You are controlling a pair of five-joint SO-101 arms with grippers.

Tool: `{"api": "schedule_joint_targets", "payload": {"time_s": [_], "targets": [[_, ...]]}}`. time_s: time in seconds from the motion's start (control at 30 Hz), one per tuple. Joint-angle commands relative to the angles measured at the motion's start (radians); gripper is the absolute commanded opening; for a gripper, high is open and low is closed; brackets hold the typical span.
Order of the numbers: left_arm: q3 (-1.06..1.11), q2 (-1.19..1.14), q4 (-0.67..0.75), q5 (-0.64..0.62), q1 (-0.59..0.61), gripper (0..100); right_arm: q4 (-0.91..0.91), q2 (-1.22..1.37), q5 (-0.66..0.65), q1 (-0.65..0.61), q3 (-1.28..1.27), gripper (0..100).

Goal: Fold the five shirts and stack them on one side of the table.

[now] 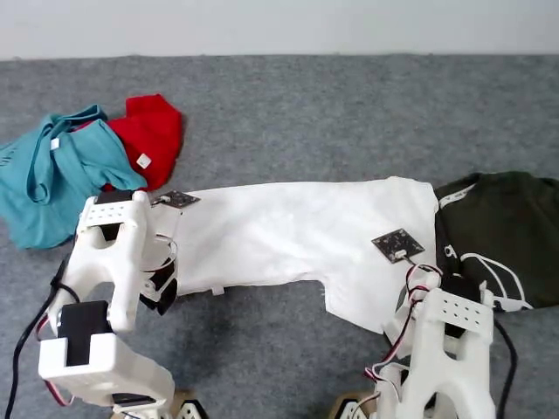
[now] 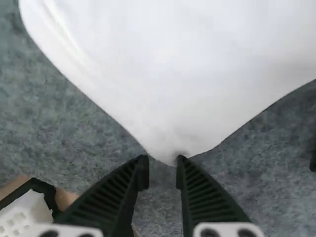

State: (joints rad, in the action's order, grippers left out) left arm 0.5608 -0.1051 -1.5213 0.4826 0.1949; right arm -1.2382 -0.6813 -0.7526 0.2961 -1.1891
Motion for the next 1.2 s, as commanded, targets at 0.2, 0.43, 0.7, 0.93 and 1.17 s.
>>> {"api": "schedule_joint_targets", "payload": {"time_s": [0.2,0.43,0.7,0.93,1.17], "targets": [[-0.004,0.028,-0.006,-0.003,-0.005,8,0.031,-0.018,-0.012,0.008,0.002,1.1],[-0.004,0.028,-0.006,-0.003,-0.005,8,0.022,-0.019,-0.011,0.013,0.040,1.1],[-0.004,0.028,-0.006,-0.003,-0.005,8,-0.028,-0.019,-0.012,0.079,0.183,1.1],[-0.004,0.028,-0.006,-0.003,-0.005,8,0.022,-0.018,-0.011,0.079,0.187,1.1],[-0.004,0.028,-0.005,-0.003,-0.005,8,0.168,0.094,0.123,-0.031,0.193,1.1]]}}
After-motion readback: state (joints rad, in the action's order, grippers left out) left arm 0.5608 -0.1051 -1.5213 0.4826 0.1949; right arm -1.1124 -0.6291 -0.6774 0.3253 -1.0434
